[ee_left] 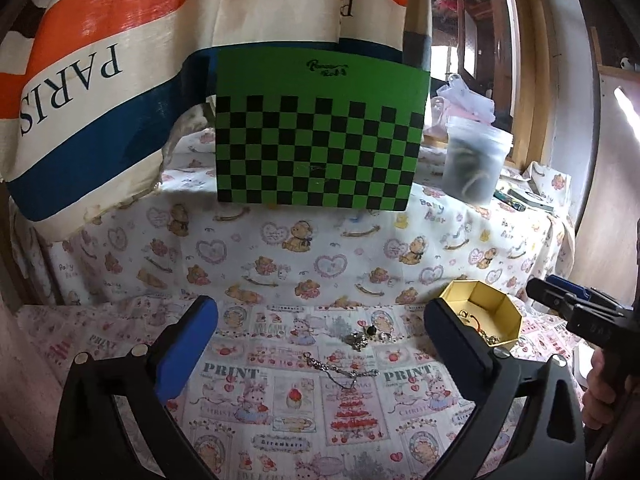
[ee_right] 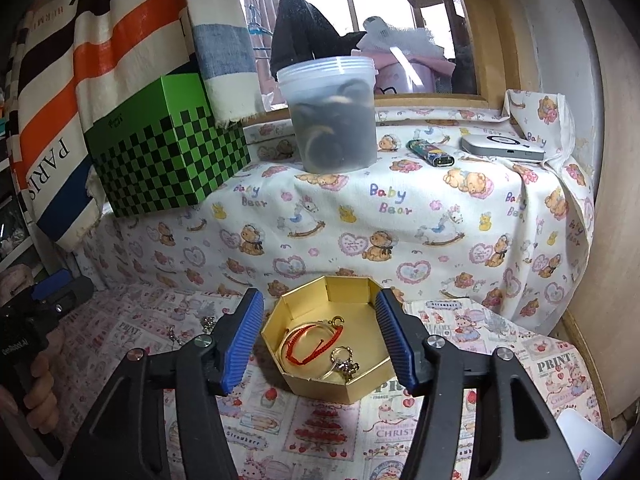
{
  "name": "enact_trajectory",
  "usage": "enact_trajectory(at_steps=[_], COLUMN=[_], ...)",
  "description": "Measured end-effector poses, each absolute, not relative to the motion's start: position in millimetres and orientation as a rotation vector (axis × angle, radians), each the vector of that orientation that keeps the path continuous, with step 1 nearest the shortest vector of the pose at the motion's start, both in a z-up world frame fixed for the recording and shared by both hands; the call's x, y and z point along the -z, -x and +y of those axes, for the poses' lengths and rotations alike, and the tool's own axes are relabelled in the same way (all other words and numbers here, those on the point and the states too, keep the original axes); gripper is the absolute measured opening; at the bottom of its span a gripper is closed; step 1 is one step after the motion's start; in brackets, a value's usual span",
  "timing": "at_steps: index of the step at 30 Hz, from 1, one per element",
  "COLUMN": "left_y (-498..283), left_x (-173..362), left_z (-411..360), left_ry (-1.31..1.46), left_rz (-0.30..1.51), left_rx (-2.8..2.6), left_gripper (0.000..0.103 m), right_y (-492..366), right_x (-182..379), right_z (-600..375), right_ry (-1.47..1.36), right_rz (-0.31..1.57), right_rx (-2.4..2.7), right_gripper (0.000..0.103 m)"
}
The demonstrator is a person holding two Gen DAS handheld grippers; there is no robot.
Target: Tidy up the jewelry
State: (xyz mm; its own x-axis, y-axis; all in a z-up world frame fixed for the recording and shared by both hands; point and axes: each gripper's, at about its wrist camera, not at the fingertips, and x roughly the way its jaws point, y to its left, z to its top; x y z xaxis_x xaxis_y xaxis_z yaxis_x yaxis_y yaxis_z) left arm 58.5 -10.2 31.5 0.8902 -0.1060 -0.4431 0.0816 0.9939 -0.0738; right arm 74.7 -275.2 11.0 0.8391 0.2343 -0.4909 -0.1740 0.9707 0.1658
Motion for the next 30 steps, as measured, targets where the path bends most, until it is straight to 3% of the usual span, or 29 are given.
enact_trajectory(at_steps=[16, 20, 30], left_y=[-69.4, -66.0, -45.0], left_x=[-18.2, -20.4, -40.1], left_z=[-3.2, -1.6, -0.9], left_ry=[0.03, 0.019, 0.024], left_rz=[0.478, 0.438, 0.313], left_rx=[0.021, 0.017, 0.039], left_gripper=[0.102, 0.102, 0.103], right_y=[-74.0, -73.4, -73.5], right_x=[-7.6, -7.9, -6.1], right_z=[-268.3, -269.4, -267.1], right_ry=[-0.083, -0.088, -0.075], right_rz=[0.529, 0.52, 0.526], right_rx=[-0.199, -0.196, -0.191], right_gripper=[0.075, 0.084, 0.085])
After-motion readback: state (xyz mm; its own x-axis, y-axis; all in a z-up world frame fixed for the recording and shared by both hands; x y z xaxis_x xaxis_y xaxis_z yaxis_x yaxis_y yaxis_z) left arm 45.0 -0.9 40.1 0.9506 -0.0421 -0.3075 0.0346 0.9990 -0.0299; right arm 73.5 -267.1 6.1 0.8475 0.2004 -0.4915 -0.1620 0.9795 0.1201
